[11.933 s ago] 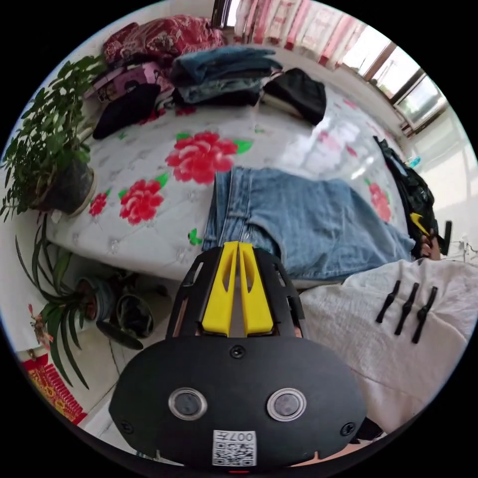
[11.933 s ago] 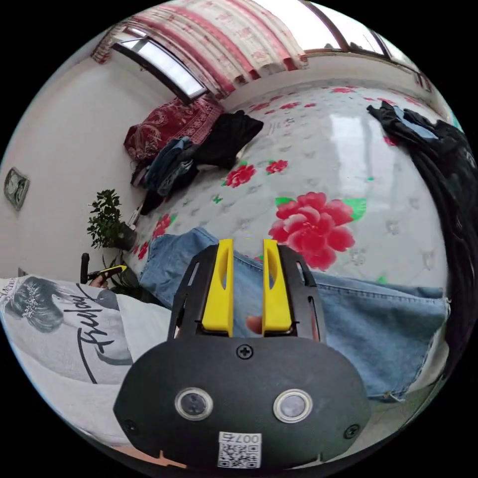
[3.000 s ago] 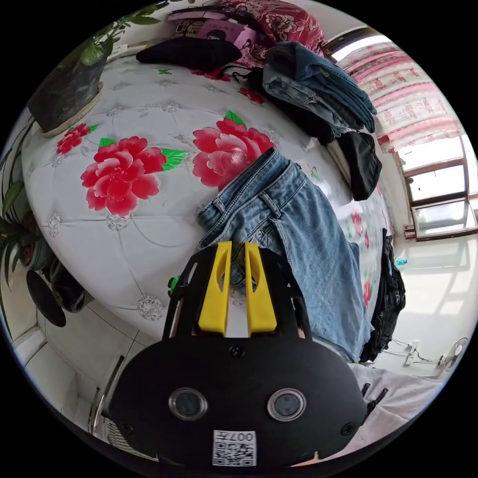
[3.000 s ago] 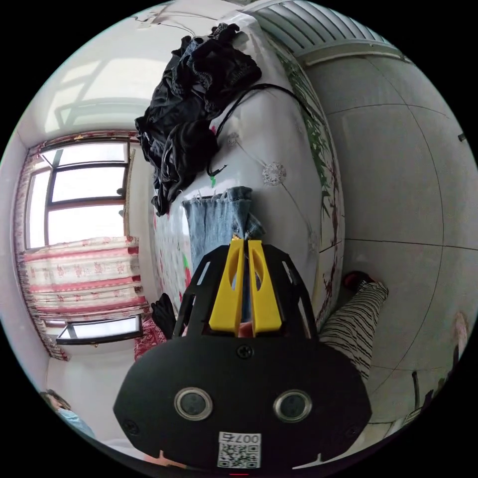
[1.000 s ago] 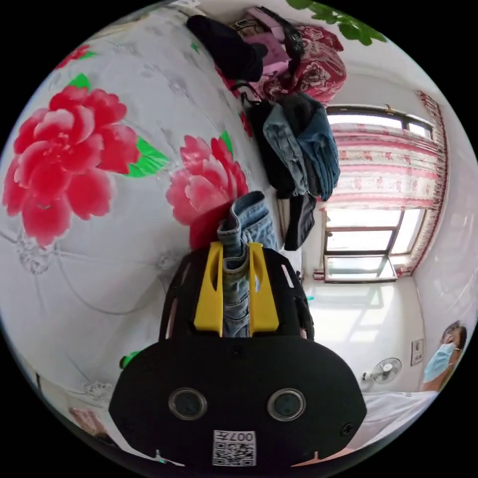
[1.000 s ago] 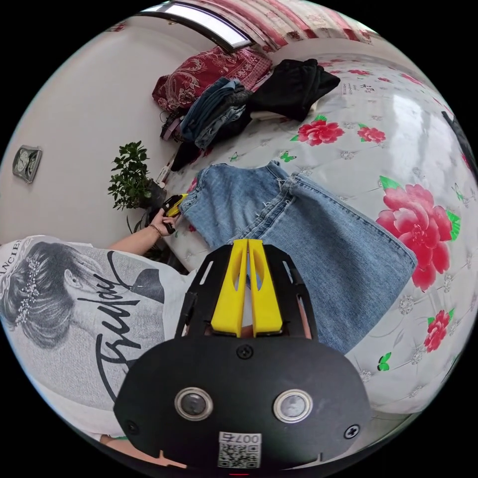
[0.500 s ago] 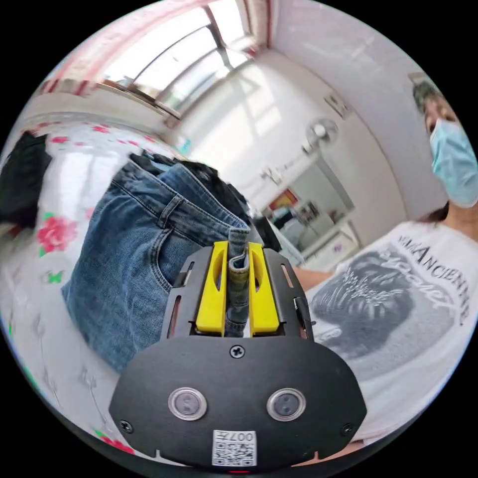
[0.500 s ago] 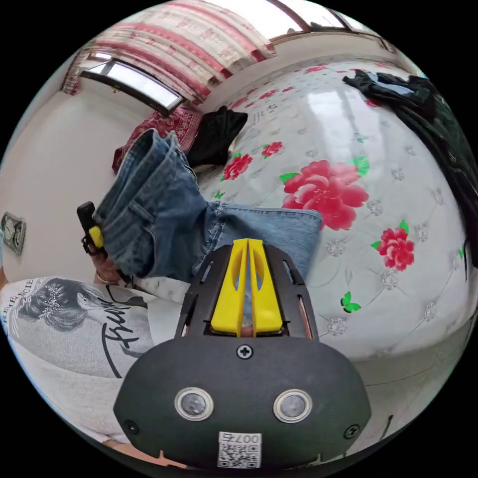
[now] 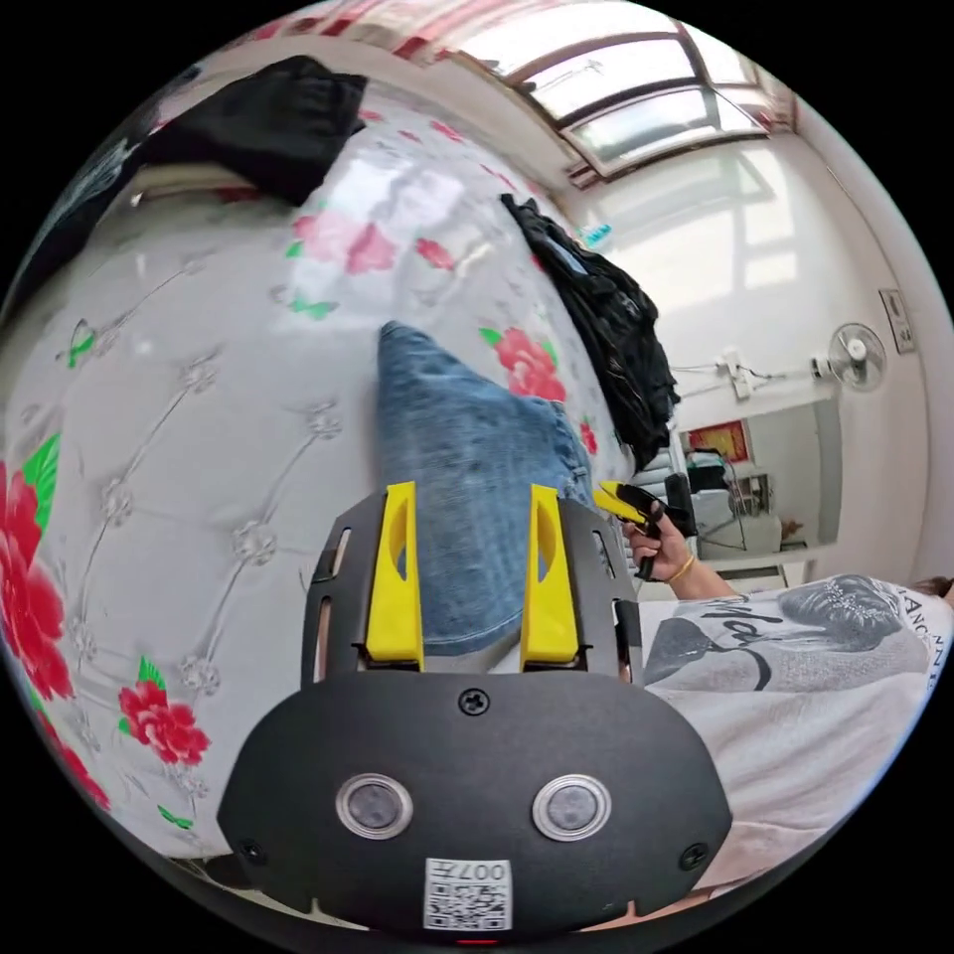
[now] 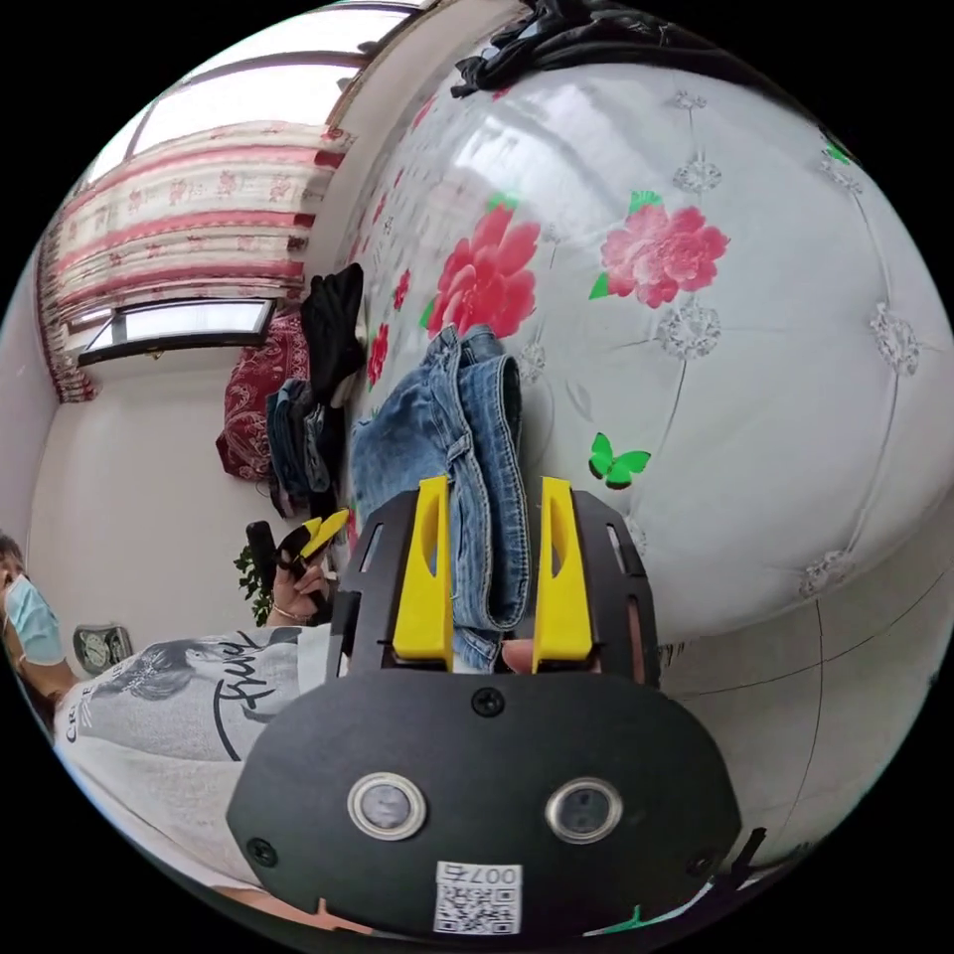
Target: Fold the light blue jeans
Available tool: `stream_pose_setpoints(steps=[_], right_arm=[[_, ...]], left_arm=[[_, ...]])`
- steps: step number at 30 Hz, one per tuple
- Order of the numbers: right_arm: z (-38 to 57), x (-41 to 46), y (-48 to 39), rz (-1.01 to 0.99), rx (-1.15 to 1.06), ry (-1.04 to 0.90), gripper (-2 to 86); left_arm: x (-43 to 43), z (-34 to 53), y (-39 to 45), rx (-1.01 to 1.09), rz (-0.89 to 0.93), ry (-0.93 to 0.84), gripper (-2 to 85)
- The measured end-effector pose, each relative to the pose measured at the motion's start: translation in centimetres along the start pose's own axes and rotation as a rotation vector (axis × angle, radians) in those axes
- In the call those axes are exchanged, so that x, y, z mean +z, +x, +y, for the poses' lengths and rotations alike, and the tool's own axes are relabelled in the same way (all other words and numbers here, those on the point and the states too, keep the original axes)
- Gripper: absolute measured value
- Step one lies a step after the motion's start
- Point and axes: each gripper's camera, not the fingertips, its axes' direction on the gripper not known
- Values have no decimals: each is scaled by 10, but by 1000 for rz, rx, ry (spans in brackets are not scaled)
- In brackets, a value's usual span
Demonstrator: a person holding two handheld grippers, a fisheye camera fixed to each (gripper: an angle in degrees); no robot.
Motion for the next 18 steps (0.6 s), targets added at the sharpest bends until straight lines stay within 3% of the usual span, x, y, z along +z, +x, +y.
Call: stream_pose_setpoints(steps=[5, 8, 14, 18], right_arm=[[-33, 30, -20, 66, -63, -161, 84], [-54, 44, -46, 216, -161, -302, 63], [-125, 37, -165, 326, -443, -311, 47], [-191, 41, -317, 423, -793, -297, 48]], left_arm=[[66, -13, -18, -34, 98, -174, 161], [80, -22, -20, -56, 125, -176, 90], [50, -30, 5, -65, 206, 51, 46], [-2, -58, 33, -17, 224, 326, 44]])
